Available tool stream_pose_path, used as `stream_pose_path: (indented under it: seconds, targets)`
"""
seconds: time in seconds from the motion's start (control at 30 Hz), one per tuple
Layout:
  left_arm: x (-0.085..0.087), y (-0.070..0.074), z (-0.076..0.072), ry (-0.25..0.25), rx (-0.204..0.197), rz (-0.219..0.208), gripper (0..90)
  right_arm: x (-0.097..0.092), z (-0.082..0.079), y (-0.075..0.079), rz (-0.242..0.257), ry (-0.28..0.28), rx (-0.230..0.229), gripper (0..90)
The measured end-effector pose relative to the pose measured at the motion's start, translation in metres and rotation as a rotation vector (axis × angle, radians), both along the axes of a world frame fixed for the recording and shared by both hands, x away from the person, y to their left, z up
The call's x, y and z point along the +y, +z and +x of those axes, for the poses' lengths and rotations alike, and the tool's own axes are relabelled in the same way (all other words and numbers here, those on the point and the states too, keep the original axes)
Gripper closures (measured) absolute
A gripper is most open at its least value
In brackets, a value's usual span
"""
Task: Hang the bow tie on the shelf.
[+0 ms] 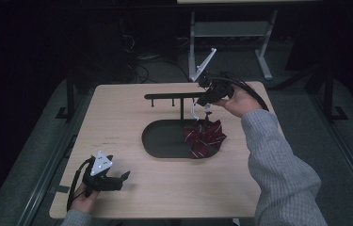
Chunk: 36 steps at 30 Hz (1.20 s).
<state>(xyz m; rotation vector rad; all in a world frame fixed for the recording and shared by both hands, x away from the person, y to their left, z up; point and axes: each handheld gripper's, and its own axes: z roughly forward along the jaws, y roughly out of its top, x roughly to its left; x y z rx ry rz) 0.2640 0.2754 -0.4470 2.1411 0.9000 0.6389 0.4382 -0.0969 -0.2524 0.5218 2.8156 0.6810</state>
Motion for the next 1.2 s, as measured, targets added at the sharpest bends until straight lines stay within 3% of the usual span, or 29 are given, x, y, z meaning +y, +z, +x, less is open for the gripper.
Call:
stream_pose_path:
  seconds: [0.4,1.2]
  targets:
    - [0.0,-0.001,0.0,-0.001,-0.001,-0.008,13.3,0.012,0.017,0.003,-0.021,-0.022,0.004,88.4]
    - [0.0,0.0,-0.001,0.0,-0.006,-0.009,13.3,0.007,0.034,-0.011,-0.019,-0.083,0.016,88.1]
